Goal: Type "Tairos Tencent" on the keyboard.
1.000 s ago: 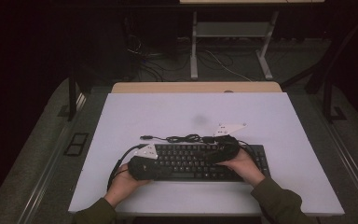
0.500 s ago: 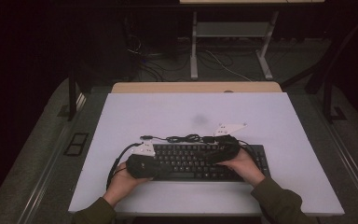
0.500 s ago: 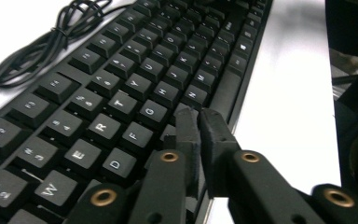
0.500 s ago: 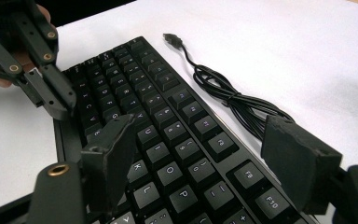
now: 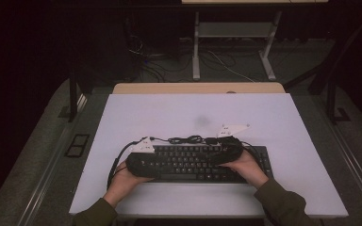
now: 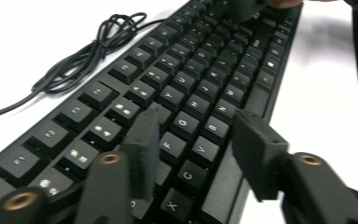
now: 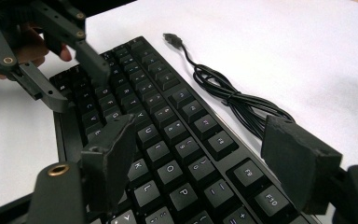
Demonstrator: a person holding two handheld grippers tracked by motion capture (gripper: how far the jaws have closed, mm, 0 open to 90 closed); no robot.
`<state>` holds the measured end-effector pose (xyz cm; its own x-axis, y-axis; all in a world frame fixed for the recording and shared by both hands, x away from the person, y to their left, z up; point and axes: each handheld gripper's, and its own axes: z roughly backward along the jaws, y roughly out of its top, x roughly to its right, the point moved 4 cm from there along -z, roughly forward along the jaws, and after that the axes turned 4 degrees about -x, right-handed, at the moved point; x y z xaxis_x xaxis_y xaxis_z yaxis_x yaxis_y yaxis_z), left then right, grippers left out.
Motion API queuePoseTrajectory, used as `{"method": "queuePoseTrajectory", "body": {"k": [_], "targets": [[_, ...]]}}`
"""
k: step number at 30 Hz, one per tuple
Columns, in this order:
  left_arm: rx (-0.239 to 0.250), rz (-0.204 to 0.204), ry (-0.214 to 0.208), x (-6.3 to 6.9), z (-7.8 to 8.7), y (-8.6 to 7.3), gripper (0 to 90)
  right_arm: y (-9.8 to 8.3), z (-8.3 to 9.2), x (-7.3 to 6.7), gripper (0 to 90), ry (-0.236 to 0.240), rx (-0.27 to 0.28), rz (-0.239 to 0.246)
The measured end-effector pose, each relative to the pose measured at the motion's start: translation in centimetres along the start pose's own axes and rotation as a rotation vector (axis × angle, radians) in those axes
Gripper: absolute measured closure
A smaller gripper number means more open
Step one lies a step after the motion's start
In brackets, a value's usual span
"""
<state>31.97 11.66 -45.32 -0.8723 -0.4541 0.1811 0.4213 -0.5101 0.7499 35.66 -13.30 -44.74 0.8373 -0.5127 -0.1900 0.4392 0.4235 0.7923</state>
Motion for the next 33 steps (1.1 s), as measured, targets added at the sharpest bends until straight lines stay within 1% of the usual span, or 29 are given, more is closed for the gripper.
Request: {"method": "queuePoseTrajectory", "body": {"k": [2,4,6,7,14,20,22,26,31,33], "targets": [[0.004,0.003,0.015,-0.2,0.0,0.0,39.8,0.0,0.0,0.0,25.9,-0.001,0.002,0.001],[0.013,0.012,0.032,-0.3,0.0,0.1,30.7,0.0,0.0,0.0,25.9,-0.001,0.003,0.000],[0.014,0.016,0.054,-0.5,0.0,0.1,24.5,0.0,0.1,0.0,25.9,-0.002,0.002,-0.002],[0.017,0.016,0.057,-0.5,0.0,0.1,22.9,0.0,0.1,0.0,25.9,-0.002,0.002,-0.002],[0.027,0.009,0.066,-0.7,0.1,0.2,22.7,-0.3,0.5,0.1,25.9,-0.001,-0.001,-0.008],[0.033,0.008,0.069,-0.8,0.2,0.3,22.1,-0.6,1.3,0.0,26.1,0.000,0.001,-0.010],[0.036,0.012,0.071,-0.8,0.2,0.3,22.1,-0.9,1.6,0.0,26.7,0.000,0.000,-0.017],[0.037,0.013,0.072,-0.9,0.2,0.2,22.1,-1.4,2.2,0.0,29.8,0.008,-0.008,-0.017],[0.037,0.012,0.071,-0.9,0.1,0.2,21.8,-2.0,2.6,-0.2,33.2,0.021,-0.031,-0.021],[0.037,0.012,0.071,-0.9,0.1,0.2,21.6,-2.2,2.7,-0.3,36.0,0.024,-0.041,-0.018]]}}
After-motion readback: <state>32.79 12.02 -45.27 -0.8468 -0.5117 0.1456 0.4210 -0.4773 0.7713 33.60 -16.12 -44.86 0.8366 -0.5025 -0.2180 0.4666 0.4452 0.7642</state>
